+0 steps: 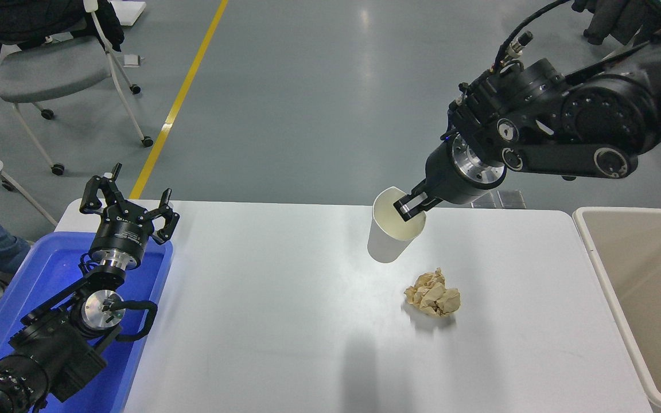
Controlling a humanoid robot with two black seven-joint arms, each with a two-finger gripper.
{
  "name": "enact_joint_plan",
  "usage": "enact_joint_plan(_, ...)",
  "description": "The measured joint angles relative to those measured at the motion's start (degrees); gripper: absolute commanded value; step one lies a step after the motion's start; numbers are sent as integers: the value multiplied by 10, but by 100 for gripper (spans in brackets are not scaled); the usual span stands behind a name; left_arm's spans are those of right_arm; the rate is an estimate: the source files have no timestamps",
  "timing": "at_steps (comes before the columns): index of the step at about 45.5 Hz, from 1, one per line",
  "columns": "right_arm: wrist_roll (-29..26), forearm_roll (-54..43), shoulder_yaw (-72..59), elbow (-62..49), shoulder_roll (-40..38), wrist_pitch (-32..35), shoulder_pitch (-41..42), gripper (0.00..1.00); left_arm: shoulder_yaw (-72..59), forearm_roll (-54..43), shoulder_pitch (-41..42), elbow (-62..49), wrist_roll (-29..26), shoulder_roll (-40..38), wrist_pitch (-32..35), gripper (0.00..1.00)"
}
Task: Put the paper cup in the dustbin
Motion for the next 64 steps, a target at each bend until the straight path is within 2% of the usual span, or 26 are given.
enact_joint_plan(18,0,-11,-6,-8,-178,-5,-17,0,0,0,0,0,0,0,0,100)
enact_joint_plan(39,0,-14,46,-71,-401,-29,-123,0,0,0,0,0,0,0,0,100)
enact_joint_plan(53,1,23,149,-101,-544,-69,-275,0,0,0,0,0,0,0,0,100)
enact_joint_plan(64,3,124,250,-125,-591,-125,-441,0,0,0,0,0,0,0,0,100)
